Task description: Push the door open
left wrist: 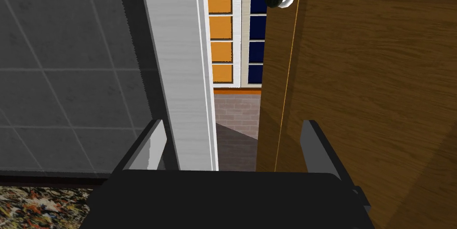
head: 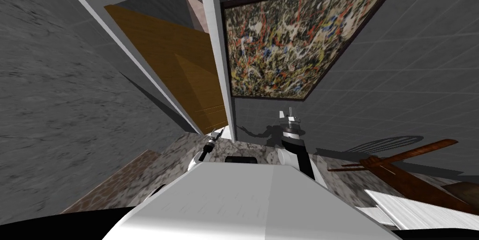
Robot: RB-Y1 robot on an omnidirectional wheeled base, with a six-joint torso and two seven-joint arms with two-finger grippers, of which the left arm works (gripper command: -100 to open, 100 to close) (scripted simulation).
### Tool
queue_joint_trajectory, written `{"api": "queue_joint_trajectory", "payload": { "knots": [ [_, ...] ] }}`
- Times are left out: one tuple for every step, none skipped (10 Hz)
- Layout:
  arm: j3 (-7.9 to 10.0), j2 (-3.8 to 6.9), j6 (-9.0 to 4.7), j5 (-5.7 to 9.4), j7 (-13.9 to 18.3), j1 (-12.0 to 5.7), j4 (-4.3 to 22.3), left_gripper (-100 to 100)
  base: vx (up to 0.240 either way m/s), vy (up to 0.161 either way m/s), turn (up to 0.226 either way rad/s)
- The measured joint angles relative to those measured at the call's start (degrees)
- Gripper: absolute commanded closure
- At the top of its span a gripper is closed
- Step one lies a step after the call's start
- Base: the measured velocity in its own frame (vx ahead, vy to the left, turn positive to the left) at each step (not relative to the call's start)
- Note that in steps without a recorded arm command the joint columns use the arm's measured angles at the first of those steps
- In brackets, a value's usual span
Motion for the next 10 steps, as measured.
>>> {"api": "queue_joint_trajectory", "payload": {
  "knots": [
    [0.05, 0.10, -0.32, -0.05, -0.4, -0.32, 0.9, -100, 0.031, 0.000, -0.001],
    [0.05, 0.11, -0.39, -0.06, -0.5, -0.35, 1.0, -100, -0.005, 0.126, 0.132],
    [-0.09, 0.12, -0.46, -0.19, -0.5, -0.34, 0.9, -100, -0.023, 0.194, 0.142],
    [-0.23, 0.16, -0.59, -0.32, -0.4, -0.25, 0.9, -100, -0.043, 0.192, 0.117],
    [-0.39, 0.20, -0.62, -0.47, -0.4, -0.08, 0.6, -100, -0.032, 0.186, 0.116],
    [-0.55, 0.26, -0.72, -0.63, -0.3, 0.06, 0.6, -100, -0.015, 0.213, 0.134],
    [-0.75, 0.32, -0.86, -0.82, -0.2, 0.12, 0.5, -100, 0.004, 0.195, 0.160],
    [-0.98, 0.38, -0.87, -1.03, -0.1, 0.47, 0.0, -100, 0.017, 0.189, 0.181],
    [-1.22, 0.45, -0.94, -1.25, 0.0, 0.65, -0.2, -100, 0.027, 0.183, 0.157],
    [-1.43, 0.48, -1.17, -1.46, 0.0, 0.69, -0.1, -100, 0.041, 0.192, 0.144]
  ]
}}
